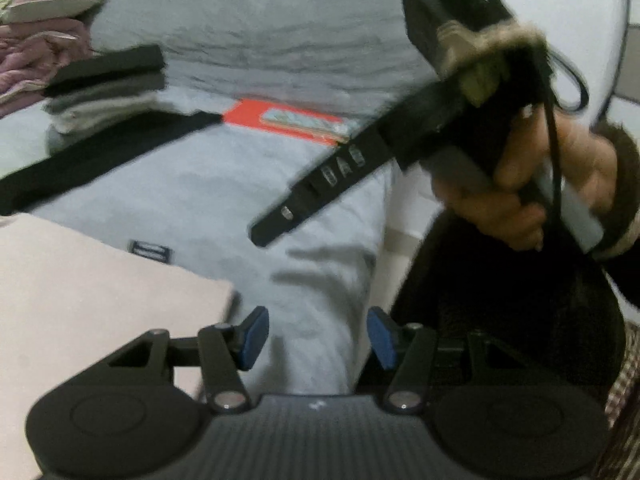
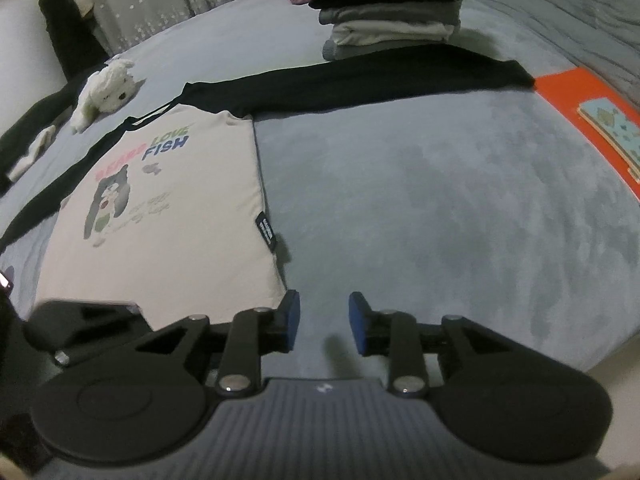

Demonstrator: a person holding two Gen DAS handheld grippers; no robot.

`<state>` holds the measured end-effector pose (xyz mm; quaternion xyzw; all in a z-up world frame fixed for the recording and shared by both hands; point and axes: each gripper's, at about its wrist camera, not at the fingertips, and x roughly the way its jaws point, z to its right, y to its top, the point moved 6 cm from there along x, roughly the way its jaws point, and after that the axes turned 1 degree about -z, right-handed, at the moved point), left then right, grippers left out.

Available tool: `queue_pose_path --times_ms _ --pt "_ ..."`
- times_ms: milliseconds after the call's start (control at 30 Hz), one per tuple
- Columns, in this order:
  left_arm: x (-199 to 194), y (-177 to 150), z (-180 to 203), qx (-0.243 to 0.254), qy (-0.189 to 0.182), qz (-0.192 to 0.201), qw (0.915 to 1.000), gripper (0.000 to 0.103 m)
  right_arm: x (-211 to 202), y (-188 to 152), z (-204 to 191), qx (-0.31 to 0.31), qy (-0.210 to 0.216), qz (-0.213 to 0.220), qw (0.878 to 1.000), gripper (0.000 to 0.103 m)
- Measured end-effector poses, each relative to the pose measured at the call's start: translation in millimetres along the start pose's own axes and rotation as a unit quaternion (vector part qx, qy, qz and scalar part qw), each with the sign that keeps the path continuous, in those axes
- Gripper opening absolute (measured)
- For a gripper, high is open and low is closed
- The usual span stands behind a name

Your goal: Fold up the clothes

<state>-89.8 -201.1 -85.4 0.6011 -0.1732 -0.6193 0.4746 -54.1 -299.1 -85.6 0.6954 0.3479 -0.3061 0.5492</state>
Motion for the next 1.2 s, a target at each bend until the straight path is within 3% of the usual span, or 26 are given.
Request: queue_pose_path --times_ms 167,367,500,700,967,1200 --pt "-18 5 -33 -0.045 0.050 0.016 0.9976 0.065 8 16 1 -0.003 0.005 0.003 1.000 0.038" --pt "-32 0 -77 -0.092 0.139 0.005 0.9860 0.080 26 46 2 0.003 0.007 0.009 1.000 0.049" --pt "-35 -6 -110 -0.124 0.202 -0.028 0.9712 0.081 43 65 5 0.019 0.004 0.008 1.000 0.052" --pt "-47 -19 -149 -0.167 0.285 -0.063 0.9417 0.083 76 91 14 0.065 -0.003 0.004 0.998 0.053" --pt "-72 -28 -189 -0.246 0.327 -0.054 0.9108 0.084 111 118 34 0.110 -0.020 0.005 0.994 0.053" --pt "-86 -35 -209 -0.274 0.363 -0.053 0.8888 0.085 124 140 46 0.141 -0.024 0.028 0.989 0.053"
